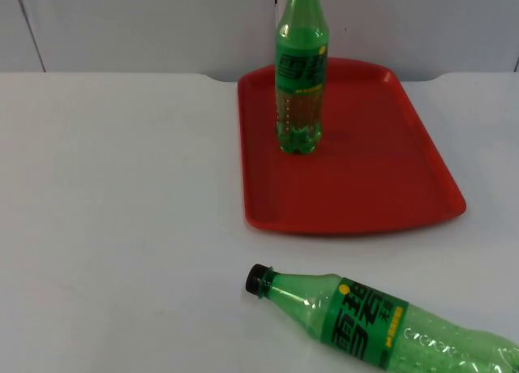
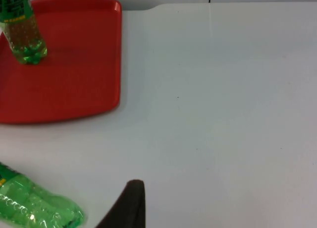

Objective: Place the bottle upright on the tray.

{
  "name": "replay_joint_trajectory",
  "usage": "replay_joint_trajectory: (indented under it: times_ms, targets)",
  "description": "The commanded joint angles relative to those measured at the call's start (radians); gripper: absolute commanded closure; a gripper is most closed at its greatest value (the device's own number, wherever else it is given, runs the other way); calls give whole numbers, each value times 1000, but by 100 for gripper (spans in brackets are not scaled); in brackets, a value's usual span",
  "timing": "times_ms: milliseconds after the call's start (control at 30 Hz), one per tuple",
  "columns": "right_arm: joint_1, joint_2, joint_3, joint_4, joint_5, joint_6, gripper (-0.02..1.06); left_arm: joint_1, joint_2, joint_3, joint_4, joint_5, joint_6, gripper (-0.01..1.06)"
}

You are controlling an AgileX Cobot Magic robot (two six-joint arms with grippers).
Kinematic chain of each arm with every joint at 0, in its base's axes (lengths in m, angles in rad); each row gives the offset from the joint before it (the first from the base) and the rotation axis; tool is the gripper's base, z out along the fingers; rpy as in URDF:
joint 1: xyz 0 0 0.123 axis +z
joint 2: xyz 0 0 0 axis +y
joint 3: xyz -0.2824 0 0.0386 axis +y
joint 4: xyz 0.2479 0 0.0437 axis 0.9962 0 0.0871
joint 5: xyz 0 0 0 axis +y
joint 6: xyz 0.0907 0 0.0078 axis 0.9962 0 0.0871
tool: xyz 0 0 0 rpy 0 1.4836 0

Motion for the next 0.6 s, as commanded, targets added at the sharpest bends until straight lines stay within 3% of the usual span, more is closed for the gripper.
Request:
replay_joint_trajectory:
  times_ms: [0,567]
  targets:
    - [-6,-4,1,-2,-7,-3,-1,-8,-4,5,-12,3,5,0]
    - [-6,-4,1,-2,-7,1,-1,-8,-4,5,-12,3,5,0]
